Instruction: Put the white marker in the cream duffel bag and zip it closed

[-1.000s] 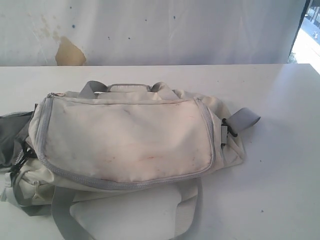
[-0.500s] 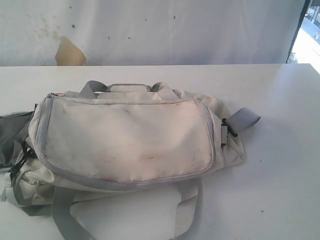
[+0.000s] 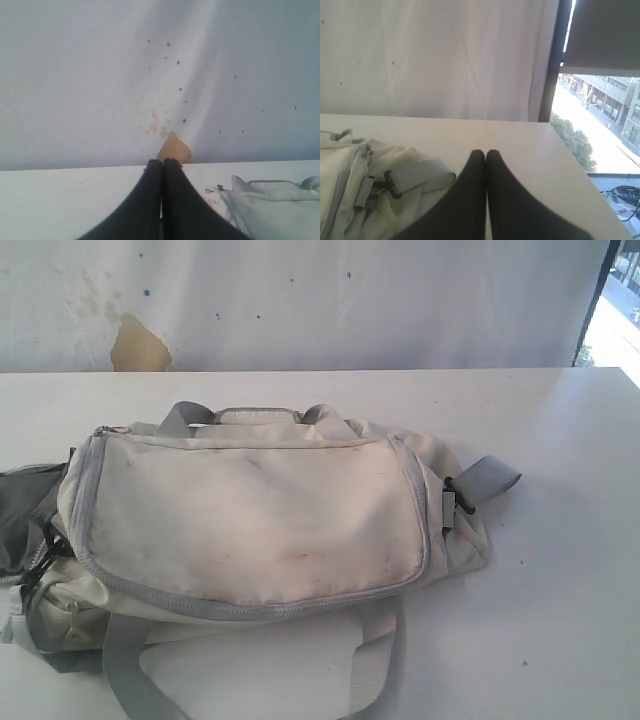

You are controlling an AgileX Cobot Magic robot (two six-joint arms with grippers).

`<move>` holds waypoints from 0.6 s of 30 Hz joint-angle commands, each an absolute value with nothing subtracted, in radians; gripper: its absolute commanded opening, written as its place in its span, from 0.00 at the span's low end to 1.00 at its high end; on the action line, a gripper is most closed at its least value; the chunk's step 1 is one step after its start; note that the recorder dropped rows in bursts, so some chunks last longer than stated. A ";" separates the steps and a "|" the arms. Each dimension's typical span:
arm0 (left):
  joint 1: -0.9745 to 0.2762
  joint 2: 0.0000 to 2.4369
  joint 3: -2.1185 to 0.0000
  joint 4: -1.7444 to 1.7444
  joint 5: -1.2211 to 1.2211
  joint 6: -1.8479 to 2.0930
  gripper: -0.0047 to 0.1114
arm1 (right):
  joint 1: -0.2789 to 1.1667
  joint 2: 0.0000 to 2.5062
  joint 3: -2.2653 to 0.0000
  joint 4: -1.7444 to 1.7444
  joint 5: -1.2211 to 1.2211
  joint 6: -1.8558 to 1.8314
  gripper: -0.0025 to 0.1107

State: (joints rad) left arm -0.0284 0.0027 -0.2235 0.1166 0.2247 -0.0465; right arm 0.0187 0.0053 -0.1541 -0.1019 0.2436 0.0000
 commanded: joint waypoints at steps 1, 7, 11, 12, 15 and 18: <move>-0.034 0.000 -0.100 0.109 0.088 -0.049 0.04 | 0.020 0.000 -0.037 -0.103 0.116 0.000 0.02; -0.034 0.000 0.000 0.109 0.125 -0.053 0.04 | 0.020 0.000 0.000 -0.099 0.115 0.013 0.02; -0.034 0.000 0.000 0.105 0.141 -0.053 0.04 | 0.020 0.000 0.000 -0.097 0.112 0.027 0.02; -0.034 0.000 0.000 0.105 0.141 -0.053 0.04 | 0.020 0.000 0.000 -0.097 0.112 0.027 0.02; -0.034 0.000 0.000 0.098 0.141 -0.053 0.04 | 0.020 0.000 0.000 -0.097 0.112 0.027 0.02; -0.034 0.000 0.000 0.098 0.145 -0.053 0.04 | 0.020 0.000 0.000 -0.097 0.112 0.027 0.02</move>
